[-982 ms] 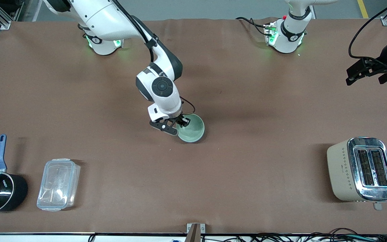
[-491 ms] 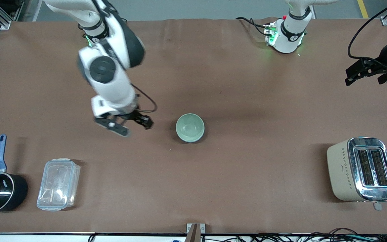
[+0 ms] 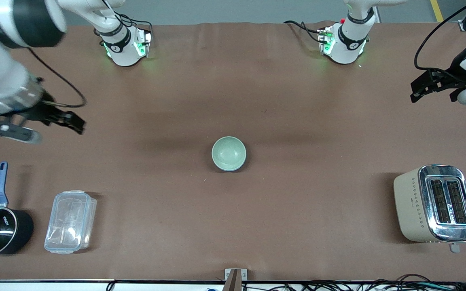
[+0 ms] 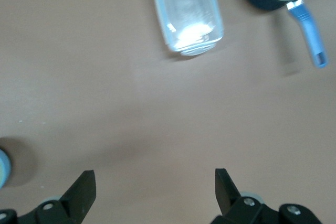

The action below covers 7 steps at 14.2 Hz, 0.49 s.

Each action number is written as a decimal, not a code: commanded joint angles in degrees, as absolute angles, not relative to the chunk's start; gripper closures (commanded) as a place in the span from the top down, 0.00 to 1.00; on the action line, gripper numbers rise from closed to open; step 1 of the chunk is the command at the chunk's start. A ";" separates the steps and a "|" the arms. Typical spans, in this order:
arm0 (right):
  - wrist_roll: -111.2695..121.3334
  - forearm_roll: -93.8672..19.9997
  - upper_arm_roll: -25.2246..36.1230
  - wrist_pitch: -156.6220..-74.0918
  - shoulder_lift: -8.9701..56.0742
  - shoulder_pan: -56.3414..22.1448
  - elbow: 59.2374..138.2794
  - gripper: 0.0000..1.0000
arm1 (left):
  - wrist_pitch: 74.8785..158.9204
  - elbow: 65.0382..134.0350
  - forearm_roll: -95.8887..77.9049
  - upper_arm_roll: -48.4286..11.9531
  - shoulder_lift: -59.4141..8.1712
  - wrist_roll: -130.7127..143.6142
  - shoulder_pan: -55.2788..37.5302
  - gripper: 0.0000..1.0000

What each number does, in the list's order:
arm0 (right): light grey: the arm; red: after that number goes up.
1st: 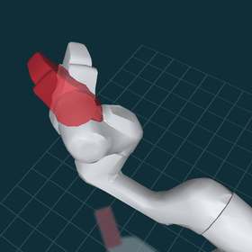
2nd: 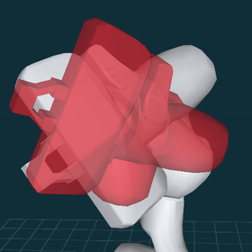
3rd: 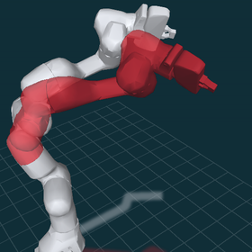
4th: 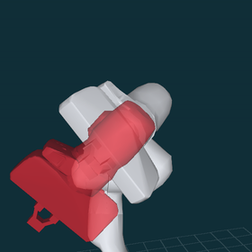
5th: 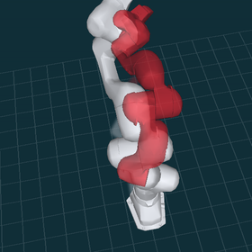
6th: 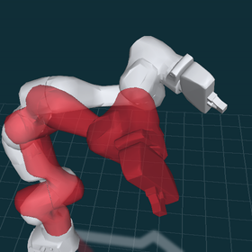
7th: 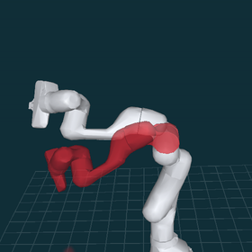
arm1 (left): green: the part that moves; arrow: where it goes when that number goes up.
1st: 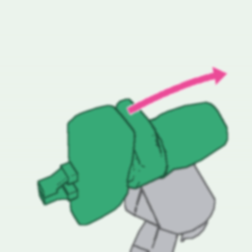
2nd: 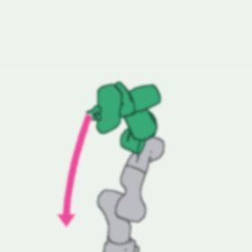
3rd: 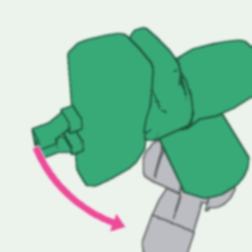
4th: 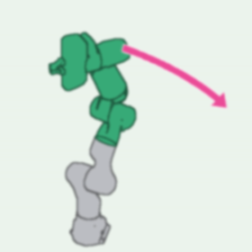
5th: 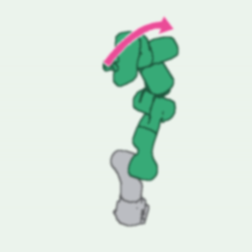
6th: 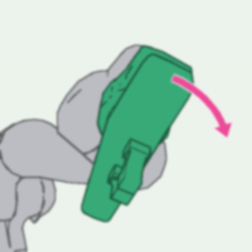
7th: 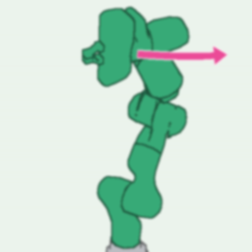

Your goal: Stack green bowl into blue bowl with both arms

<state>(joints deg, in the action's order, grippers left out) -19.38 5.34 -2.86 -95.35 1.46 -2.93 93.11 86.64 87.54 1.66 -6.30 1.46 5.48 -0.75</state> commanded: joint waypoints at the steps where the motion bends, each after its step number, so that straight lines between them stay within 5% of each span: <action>1: -11.01 4.05 0.17 -90.20 0.97 -2.20 87.57 1.00 | 86.92 87.45 0.79 -7.12 1.85 4.83 -0.44 1.00; 7: -5.36 1.41 1.49 -84.29 0.97 1.06 82.00 1.00 | 86.92 87.01 1.14 -7.82 1.67 4.83 -0.62 1.00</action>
